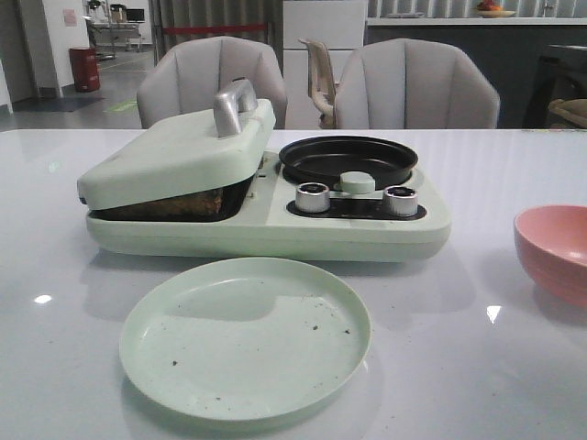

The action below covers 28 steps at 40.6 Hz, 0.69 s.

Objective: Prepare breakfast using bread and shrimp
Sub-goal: 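Push the sandwich maker lid down over the bread with the left gripper, then grasp the rim of the pink bowl with the right gripper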

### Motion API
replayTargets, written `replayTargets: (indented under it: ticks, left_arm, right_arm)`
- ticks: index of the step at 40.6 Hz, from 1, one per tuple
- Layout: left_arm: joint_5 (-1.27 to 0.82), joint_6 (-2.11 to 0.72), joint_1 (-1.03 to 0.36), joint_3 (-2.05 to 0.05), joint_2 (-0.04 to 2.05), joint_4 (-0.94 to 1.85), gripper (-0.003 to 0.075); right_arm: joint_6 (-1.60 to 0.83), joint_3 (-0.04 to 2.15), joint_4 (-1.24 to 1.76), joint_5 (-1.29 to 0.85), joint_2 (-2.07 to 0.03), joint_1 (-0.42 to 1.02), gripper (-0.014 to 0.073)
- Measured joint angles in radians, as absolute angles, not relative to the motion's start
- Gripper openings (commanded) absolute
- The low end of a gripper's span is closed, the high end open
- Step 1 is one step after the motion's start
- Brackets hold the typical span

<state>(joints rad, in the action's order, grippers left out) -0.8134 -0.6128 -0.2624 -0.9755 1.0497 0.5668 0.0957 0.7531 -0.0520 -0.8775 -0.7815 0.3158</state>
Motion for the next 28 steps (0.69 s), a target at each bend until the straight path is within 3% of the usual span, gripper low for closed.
replayTargets:
  ticks: [7, 28]
  left_arm:
    - [-0.825, -0.445, -0.262, -0.895, 0.905, 0.359, 0.0101]
    - [-0.845, -0.397, -0.262, -0.812, 0.784, 0.326, 0.0101]
  right_arm:
    - [0.096, 0.753, -0.052, -0.877, -0.782, 0.316, 0.0502]
    - [0.1, 0.768, -0.114, -0.838, -0.862, 0.294, 0.0502]
